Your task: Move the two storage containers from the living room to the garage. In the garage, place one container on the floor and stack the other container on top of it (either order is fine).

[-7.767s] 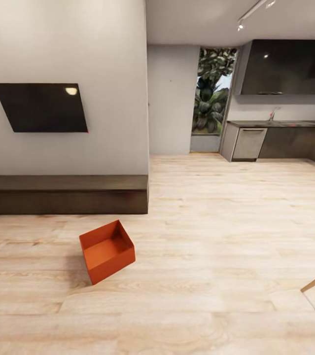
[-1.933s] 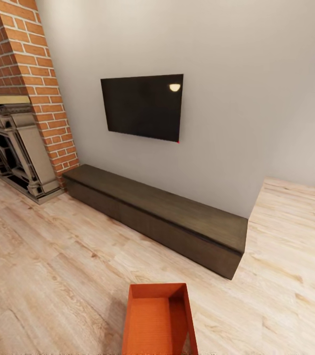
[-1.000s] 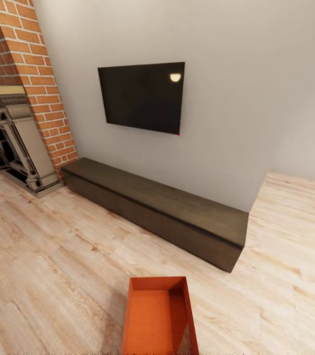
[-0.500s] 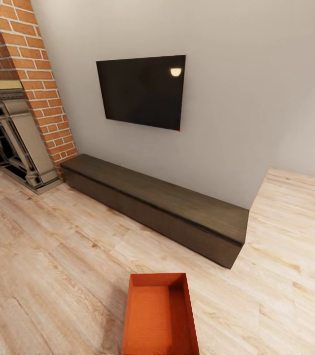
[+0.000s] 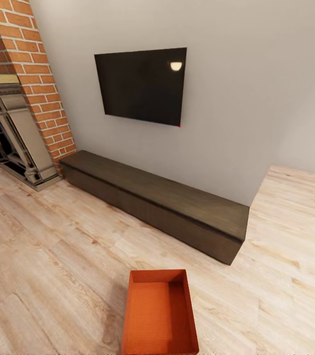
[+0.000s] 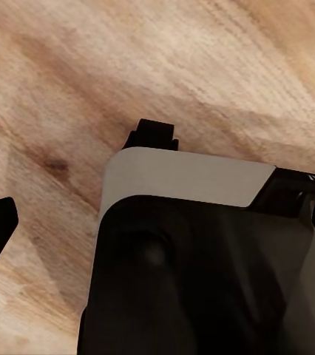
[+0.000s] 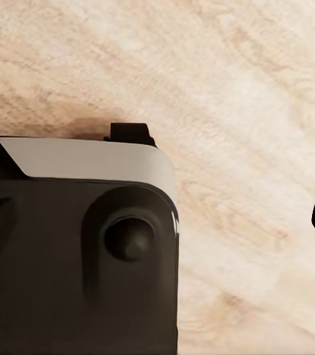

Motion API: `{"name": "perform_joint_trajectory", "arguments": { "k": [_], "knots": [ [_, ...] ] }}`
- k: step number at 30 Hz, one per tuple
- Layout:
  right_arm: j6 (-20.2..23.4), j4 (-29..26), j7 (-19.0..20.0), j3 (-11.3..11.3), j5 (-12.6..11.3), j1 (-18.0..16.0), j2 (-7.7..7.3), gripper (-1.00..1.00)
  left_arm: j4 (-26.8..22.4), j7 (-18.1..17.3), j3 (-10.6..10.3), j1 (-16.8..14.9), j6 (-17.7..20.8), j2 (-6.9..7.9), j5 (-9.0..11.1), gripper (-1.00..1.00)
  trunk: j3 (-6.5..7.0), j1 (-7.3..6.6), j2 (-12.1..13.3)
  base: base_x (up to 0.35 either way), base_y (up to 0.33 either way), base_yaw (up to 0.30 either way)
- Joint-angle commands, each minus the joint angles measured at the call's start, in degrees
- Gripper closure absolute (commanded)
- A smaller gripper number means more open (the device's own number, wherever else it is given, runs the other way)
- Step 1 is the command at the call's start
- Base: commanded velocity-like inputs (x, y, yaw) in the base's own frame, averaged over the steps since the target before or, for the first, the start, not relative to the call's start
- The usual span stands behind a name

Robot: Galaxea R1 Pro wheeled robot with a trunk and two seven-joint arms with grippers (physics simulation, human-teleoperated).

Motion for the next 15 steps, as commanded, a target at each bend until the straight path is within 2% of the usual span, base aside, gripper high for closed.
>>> {"name": "perform_joint_trajectory", "arguments": {
  "k": [1, 10, 15],
  "knots": [
    [-0.24, 0.09, -0.09, 0.48, -0.56, -0.04, 0.03, -1.0, -0.02, 0.15, 0.08, -0.03, 0.17, -0.01, 0.39, -1.0, -0.14, 0.0, -0.03, 0.0, 0.0, 0.0],
    [-0.24, 0.09, -0.1, 0.48, -0.53, -0.04, 0.03, -1.0, -0.02, 0.15, 0.05, -0.03, 0.17, -0.02, 0.42, -1.0, -0.97, 0.0, -0.03, 0.0, -0.007, 0.0],
    [-0.24, 0.09, -0.09, 0.48, -0.48, -0.04, 0.03, -1.0, -0.02, 0.15, 0.09, -0.03, 0.17, 0.05, 0.45, -1.0, -1.43, 0.0, -0.03, 0.0, -0.14, 0.0]
  ]
}}
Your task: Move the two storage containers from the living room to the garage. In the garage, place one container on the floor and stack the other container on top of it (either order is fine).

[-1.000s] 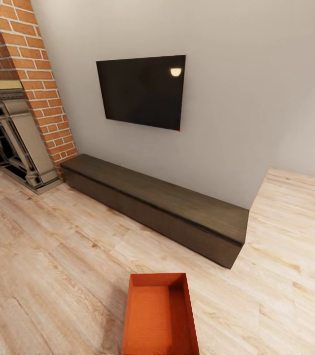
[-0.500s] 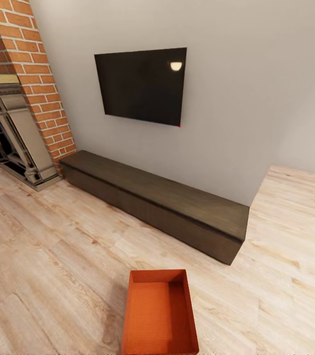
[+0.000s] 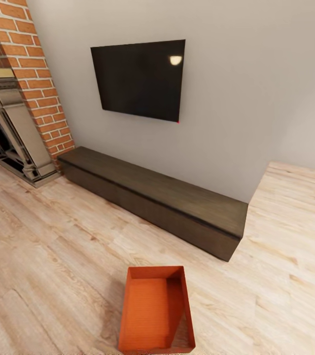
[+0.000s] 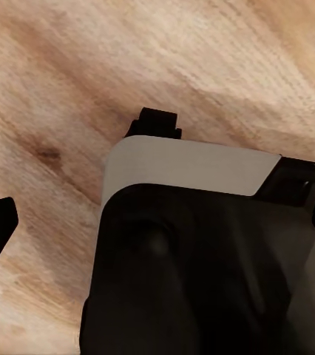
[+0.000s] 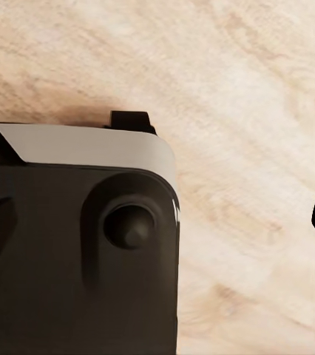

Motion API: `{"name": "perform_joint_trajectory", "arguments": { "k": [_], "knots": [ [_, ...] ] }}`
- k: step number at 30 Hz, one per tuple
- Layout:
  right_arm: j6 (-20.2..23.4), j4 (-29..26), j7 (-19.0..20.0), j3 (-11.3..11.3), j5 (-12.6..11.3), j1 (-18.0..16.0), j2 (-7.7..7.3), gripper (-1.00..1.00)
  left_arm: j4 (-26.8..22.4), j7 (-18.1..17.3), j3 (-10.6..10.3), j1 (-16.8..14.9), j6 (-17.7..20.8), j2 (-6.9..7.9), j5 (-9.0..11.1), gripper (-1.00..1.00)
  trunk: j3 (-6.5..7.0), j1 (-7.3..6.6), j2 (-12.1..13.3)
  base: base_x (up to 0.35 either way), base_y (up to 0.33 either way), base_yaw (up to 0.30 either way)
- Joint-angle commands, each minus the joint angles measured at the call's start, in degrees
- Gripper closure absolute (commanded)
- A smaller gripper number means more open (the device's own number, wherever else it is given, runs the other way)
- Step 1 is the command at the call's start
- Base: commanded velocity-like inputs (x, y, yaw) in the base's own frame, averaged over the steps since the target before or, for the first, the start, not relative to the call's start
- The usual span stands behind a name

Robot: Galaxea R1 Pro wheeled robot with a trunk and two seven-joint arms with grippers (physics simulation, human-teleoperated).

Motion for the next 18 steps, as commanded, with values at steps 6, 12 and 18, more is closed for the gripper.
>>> {"name": "perform_joint_trajectory", "arguments": {
  "k": [6, 12, 18],
  "knots": [
    [-0.24, 0.09, -0.08, 0.48, -0.56, -0.04, 0.04, -1.0, -0.02, 0.16, 0.08, -0.03, 0.17, -0.02, 0.37, -1.0, -0.6, 0.0, -0.03, 0.0, -0.043, 0.0],
    [-0.24, 0.09, -0.08, 0.48, -0.56, -0.04, 0.04, -1.0, -0.02, 0.16, 0.08, -0.03, 0.17, -0.02, 0.37, -1.0, -1.15, 0.0, -0.03, 0.0, -0.004, 0.0],
    [-0.24, 0.09, -0.08, 0.48, -0.56, -0.04, 0.04, -1.0, -0.02, 0.16, 0.08, -0.03, 0.17, 0.0, 0.37, -1.0, -1.71, 0.0, -0.03, 0.0, 0.0, 0.0]
  ]
}}
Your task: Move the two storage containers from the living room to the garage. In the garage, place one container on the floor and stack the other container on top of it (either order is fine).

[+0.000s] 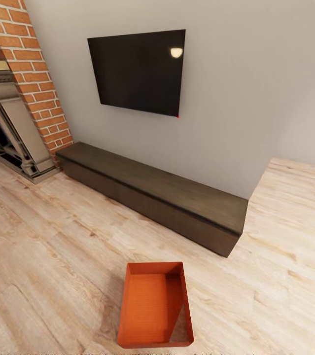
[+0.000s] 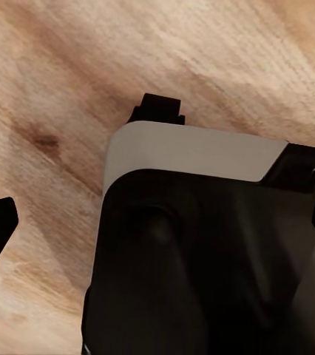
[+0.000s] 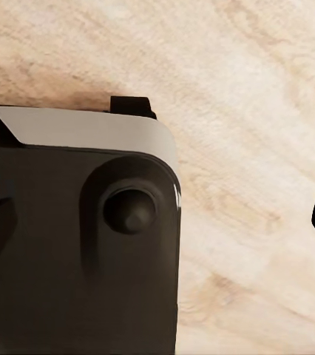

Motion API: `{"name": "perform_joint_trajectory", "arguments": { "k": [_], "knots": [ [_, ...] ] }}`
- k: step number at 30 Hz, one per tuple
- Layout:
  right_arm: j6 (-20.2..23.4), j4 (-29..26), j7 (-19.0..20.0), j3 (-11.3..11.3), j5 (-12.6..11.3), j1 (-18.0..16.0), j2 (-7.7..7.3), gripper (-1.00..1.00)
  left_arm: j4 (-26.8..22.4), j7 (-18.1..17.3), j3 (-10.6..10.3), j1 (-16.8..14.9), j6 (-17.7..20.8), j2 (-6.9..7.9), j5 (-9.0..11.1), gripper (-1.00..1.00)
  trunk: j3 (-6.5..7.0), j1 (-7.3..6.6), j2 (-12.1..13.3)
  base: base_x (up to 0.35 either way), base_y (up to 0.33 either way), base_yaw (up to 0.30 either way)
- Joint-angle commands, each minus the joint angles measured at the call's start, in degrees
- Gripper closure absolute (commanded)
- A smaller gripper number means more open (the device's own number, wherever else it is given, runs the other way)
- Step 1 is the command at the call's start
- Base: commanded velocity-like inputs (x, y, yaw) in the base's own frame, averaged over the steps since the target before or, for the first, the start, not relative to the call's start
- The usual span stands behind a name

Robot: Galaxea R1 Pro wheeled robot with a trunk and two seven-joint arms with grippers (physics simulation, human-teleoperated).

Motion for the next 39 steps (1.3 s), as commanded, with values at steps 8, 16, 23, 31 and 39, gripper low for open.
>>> {"name": "perform_joint_trajectory", "arguments": {
  "k": [8, 16, 23, 31, 39],
  "knots": [
    [-0.24, 0.09, -0.08, 0.48, -0.56, -0.04, 0.03, -1.0, -0.02, 0.15, 0.08, -0.03, 0.17, 0.0, 0.36, -1.0, -0.78, 0.0, -0.02, 0.0, 0.0, 0.0],
    [-0.24, 0.09, -0.07, 0.48, -0.56, -0.04, 0.03, -1.0, -0.02, 0.15, 0.08, -0.03, 0.17, -0.03, 0.36, -1.0, -1.52, 0.0, -0.02, 0.0, 0.0, 0.0],
    [-0.24, 0.09, -0.03, 0.48, -0.56, -0.04, 0.03, -1.0, -0.02, 0.15, 0.08, -0.03, 0.17, -0.04, 0.36, -1.0, -2.16, 0.0, -0.02, 0.0, 0.0, 0.0],
    [-0.24, 0.09, -0.01, 0.48, -0.56, -0.04, 0.03, -1.0, -0.02, 0.15, 0.08, -0.03, 0.17, -0.07, 0.36, -1.0, -2.9, 0.0, -0.02, 0.0, 0.0, 0.0],
    [-0.24, 0.09, -0.02, 0.48, -0.56, -0.04, 0.03, -1.0, -0.02, 0.15, 0.08, -0.03, 0.17, -0.08, 0.36, -1.0, -3.63, 0.0, -0.02, 0.0, 0.0, 0.0]
  ]
}}
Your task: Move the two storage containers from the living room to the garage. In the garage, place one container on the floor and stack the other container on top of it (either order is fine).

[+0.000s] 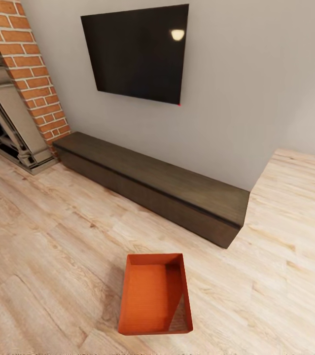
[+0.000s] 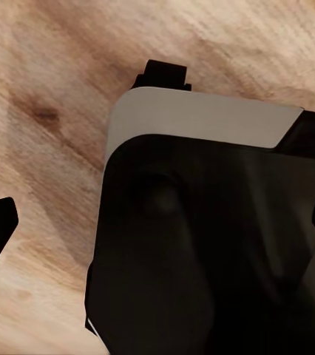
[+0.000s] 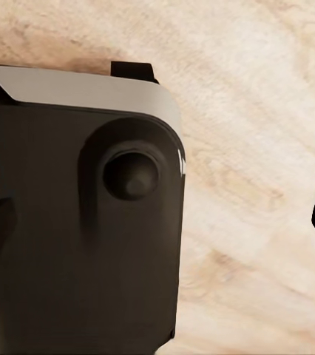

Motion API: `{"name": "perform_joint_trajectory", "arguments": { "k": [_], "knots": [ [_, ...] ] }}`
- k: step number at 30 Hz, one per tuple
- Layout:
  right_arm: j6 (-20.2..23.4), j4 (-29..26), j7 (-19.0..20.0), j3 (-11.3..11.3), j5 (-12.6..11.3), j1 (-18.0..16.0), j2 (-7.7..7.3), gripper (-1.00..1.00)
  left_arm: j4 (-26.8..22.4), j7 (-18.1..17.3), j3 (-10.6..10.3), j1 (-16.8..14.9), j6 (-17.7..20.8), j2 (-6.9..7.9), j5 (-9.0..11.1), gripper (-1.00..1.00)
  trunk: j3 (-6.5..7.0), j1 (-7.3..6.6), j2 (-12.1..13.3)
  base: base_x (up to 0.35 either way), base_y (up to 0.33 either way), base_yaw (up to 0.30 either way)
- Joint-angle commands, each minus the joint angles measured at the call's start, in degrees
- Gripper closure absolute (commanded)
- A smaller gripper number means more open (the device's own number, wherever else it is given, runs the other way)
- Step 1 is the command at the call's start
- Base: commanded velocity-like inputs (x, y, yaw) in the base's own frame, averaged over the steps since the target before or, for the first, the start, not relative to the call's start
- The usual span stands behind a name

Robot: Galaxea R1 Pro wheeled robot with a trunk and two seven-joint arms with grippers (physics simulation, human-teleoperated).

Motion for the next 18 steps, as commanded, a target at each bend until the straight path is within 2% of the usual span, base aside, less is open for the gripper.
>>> {"name": "perform_joint_trajectory", "arguments": {
  "k": [1, 18],
  "knots": [
    [-0.24, 0.09, -0.08, 0.48, -0.56, -0.04, 0.03, -1.0, -0.02, 0.15, 0.08, -0.03, 0.17, -0.01, 0.36, -1.0, -0.13, 0.0, -0.02, 0.0, 0.0, 0.0],
    [-0.24, 0.09, -0.07, 0.57, -0.48, -0.04, 0.03, -1.0, -0.02, 0.15, 0.08, -0.03, 0.17, 0.0, 0.36, -1.0, -1.7, 0.0, -0.02, 0.0, 0.0, 0.0]
  ]
}}
